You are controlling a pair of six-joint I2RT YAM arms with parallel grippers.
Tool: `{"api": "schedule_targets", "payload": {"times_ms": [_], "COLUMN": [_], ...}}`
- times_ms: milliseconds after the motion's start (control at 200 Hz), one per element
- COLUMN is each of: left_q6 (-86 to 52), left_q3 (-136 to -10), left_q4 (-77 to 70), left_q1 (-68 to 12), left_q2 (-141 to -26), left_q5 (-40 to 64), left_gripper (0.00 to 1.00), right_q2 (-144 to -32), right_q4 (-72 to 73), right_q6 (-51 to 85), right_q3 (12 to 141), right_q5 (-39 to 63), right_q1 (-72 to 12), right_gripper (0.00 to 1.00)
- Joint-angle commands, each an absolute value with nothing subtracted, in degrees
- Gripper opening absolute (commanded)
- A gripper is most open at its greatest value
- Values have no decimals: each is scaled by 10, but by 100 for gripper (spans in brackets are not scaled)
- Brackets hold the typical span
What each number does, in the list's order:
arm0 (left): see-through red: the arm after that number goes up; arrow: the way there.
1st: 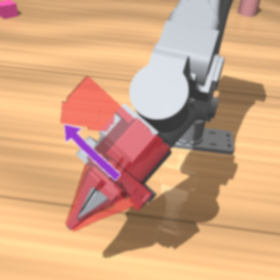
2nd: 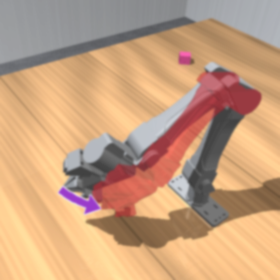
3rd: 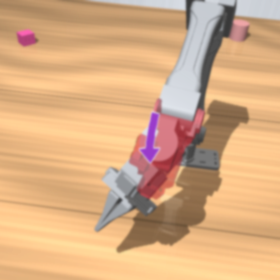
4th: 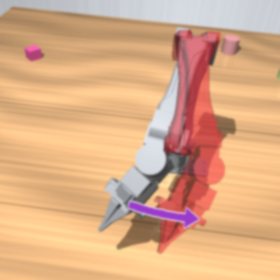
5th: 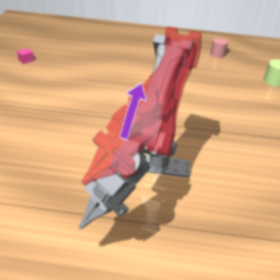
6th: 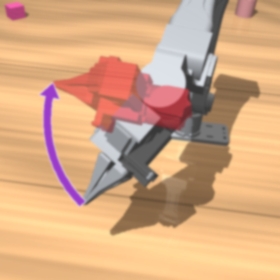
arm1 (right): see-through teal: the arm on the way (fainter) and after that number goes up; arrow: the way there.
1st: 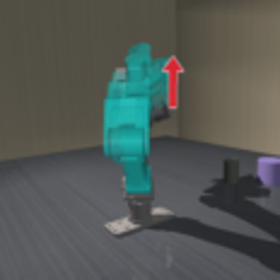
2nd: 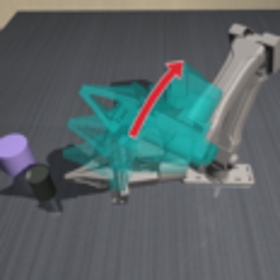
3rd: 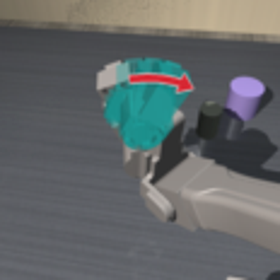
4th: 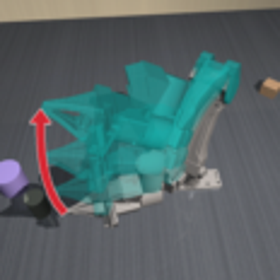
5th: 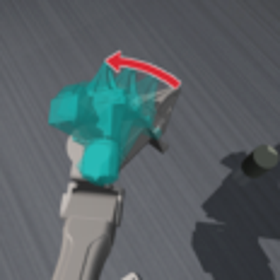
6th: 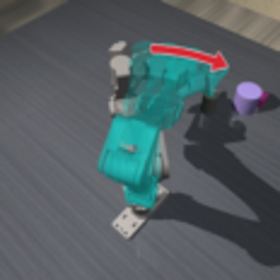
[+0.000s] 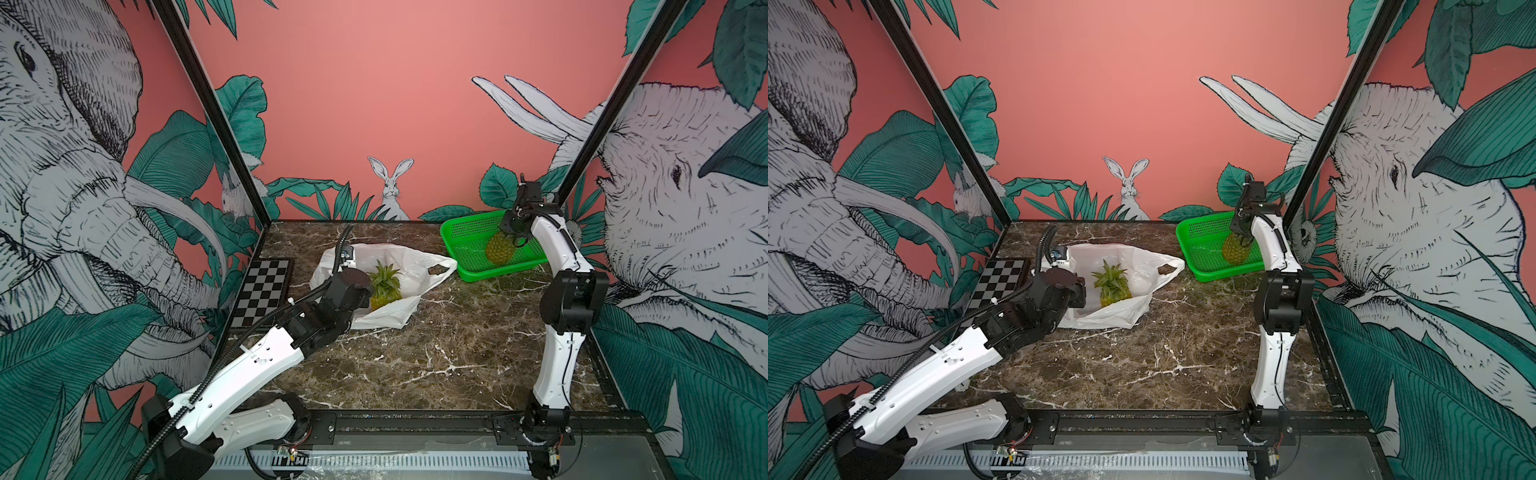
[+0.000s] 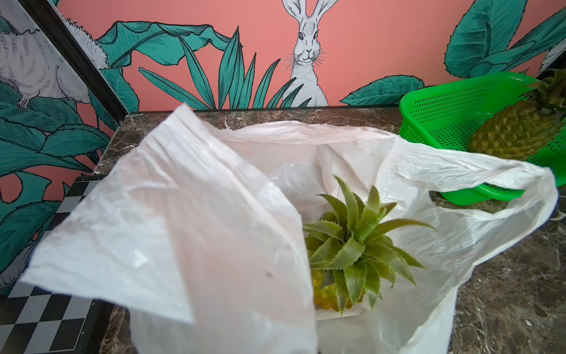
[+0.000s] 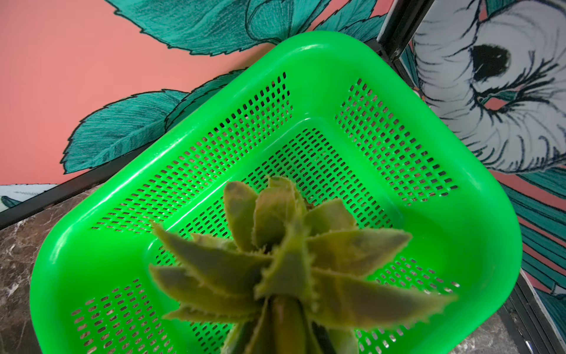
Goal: Place the pineapple into a plastic bag & tie a knot
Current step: Pick up the pineapple from the basket, then place the pineapple in the plastic bag.
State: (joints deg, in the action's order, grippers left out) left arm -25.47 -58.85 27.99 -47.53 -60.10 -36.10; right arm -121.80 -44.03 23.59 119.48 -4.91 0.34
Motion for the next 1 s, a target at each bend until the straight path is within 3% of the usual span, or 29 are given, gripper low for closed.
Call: {"api": "schedule_targets", "payload": {"times_ms": [0, 445, 995], "left_q6": [-262, -260, -326], "left_q3": [-601, -600, -629], "left_q4": [275, 273, 322], "left_q1": [-474, -472, -470], "left_q2": [-597, -597, -598], "left_q5": [-375, -380, -454], "left_gripper": [0, 0, 0], "right_q2": [-1145, -1016, -933], "right_q4": [-431, -442, -464], "right_q6": [225, 213, 288], "right_q3": [1199, 1209, 1306], "right_q5": [-34, 44, 112], "right_q1": [4, -26, -285], "right_gripper": [0, 0, 0]}}
